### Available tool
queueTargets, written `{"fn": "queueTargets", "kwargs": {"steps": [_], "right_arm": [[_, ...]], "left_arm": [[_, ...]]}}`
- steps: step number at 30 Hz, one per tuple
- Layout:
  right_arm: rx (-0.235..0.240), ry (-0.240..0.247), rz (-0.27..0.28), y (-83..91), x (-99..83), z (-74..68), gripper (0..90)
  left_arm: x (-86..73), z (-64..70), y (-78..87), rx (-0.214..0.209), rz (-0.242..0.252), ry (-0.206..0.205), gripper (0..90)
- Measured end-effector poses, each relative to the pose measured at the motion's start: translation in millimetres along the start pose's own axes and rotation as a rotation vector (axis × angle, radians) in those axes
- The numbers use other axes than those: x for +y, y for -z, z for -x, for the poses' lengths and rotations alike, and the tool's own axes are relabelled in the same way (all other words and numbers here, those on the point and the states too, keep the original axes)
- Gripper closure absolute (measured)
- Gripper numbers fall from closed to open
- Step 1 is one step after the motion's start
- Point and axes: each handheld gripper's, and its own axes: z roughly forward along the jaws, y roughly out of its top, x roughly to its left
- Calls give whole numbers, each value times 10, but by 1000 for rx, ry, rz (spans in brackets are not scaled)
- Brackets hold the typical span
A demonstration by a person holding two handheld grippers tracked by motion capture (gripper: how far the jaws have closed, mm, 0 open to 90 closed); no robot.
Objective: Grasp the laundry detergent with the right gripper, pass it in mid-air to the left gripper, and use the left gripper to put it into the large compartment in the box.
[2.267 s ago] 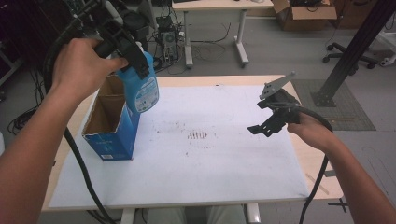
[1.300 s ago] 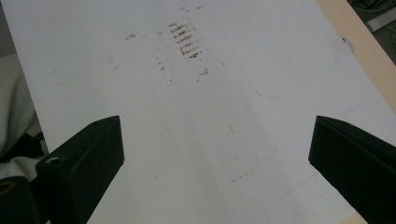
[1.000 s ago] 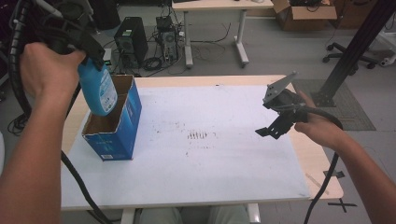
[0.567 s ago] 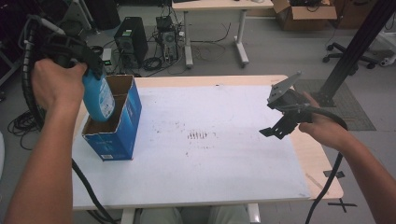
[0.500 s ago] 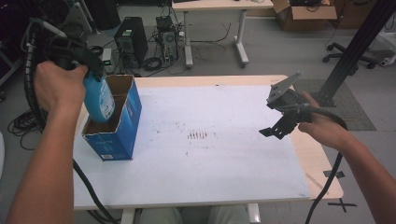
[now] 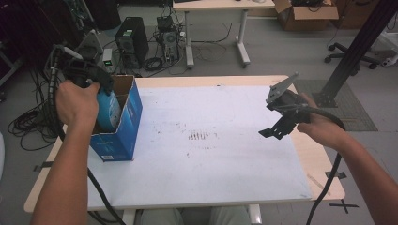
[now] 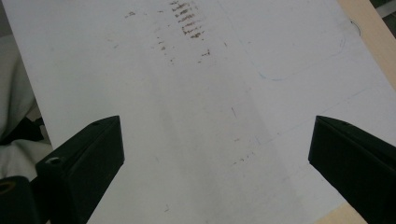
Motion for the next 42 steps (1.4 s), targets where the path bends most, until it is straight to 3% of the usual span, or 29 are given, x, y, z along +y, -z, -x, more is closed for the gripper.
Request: {"fn": "queueTargets", "kwargs": {"steps": [7, 14, 21, 30, 42], "right_arm": [[5, -8, 0, -46, -10, 18, 29], [10, -16, -10, -97, -28, 46, 29], [12, -22, -15, -134, -23, 62, 30], [15, -29, -19, -154, -53, 75, 30], [19, -33, -25, -178, -62, 75, 30]], "left_arm": [[-22, 14, -278, 0, -23, -35, 379], [-89, 8, -599, -16, -47, -33, 379], [-116, 39, -801, -20, -72, -40, 379], [-138, 37, -934, -20, -92, -51, 379], [-122, 43, -959, -25, -87, -63, 378]]}}
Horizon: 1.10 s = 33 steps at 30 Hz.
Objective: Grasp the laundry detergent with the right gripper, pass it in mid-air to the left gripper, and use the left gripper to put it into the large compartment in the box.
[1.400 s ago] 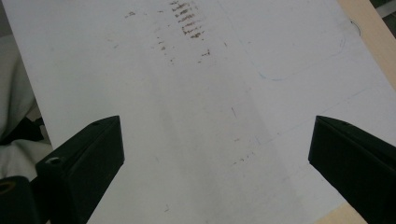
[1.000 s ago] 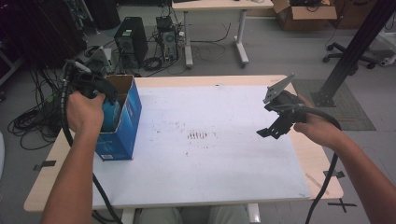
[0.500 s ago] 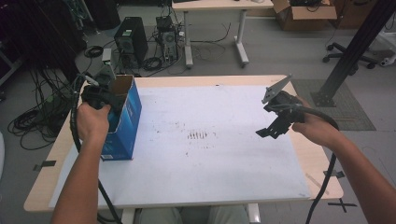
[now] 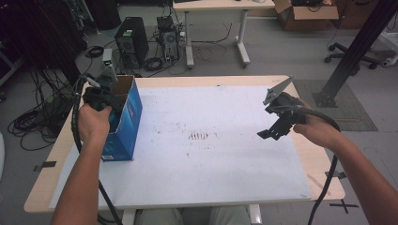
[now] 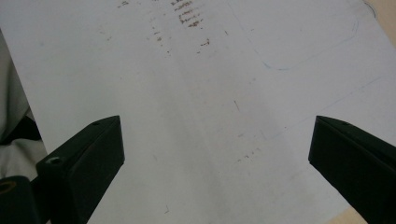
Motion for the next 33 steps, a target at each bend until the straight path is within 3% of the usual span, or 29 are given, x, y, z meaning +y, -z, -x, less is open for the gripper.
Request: {"fn": "queueTargets", "kwargs": {"steps": [5, 9, 14, 19, 33], "right_arm": [[6, -1, -3, -33, -3, -5, 30], [9, -4, -6, -49, -10, -6, 30], [10, -3, -6, -47, -15, -10, 30], [8, 3, -3, -25, -5, -25, 30], [-7, 12, 9, 106, 3, -107, 30]], "left_arm": [[21, -13, -16, -10, 2, 5, 372], [36, -24, -2, -6, 3, 1, 290], [38, -72, 113, 1, 29, 7, 261], [36, -111, 308, -2, 52, 8, 225], [-74, 19, 962, -14, 136, -75, 173]]}}
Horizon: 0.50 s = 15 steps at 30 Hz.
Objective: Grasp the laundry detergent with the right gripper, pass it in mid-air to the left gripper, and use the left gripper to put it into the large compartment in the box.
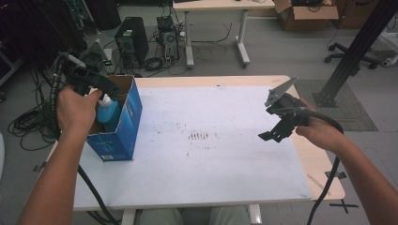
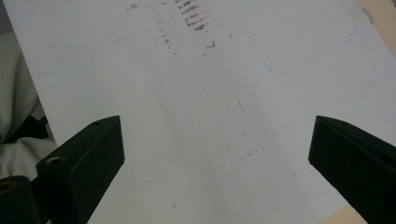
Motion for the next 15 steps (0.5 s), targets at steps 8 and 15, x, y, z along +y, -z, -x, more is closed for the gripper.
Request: {"fn": "queueTargets", "kwargs": {"steps": [8, 15], "right_arm": [[-7, 6, 10, 93, 3, -62, 30], [-10, 14, 18, 151, 3, -125, 31]], "left_arm": [[-38, 285, 395, -29, 39, -90, 131], [-95, 547, 692, -63, 49, -160, 58]]}}
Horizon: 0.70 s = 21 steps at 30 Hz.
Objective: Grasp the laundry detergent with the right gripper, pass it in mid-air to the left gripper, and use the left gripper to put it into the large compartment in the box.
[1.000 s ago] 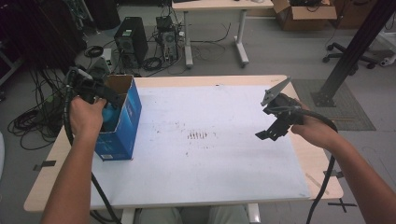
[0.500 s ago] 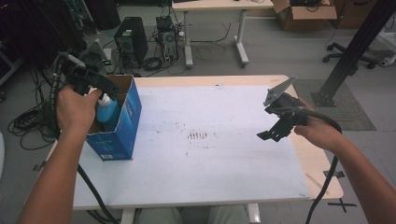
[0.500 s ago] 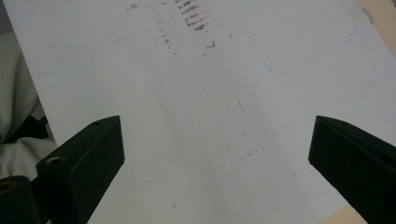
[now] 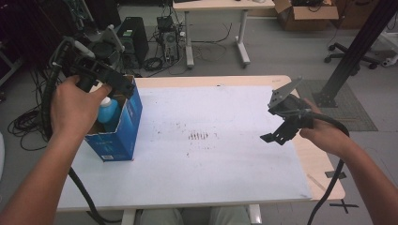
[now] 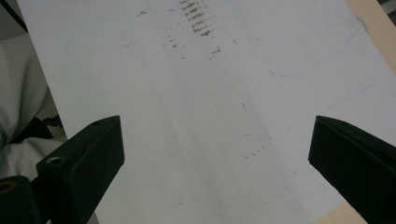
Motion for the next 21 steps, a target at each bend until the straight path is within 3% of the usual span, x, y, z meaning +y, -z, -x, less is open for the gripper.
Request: {"fn": "queueTargets", "kwargs": {"steps": [11, 21], "right_arm": [[-3, -1, 10, 53, 0, -41, 31], [-2, -5, 9, 72, -12, -45, 31]], "left_arm": [[9, 346, 134, -50, 7, -106, 47], [81, 598, 71, -89, 1, -183, 47]]}}
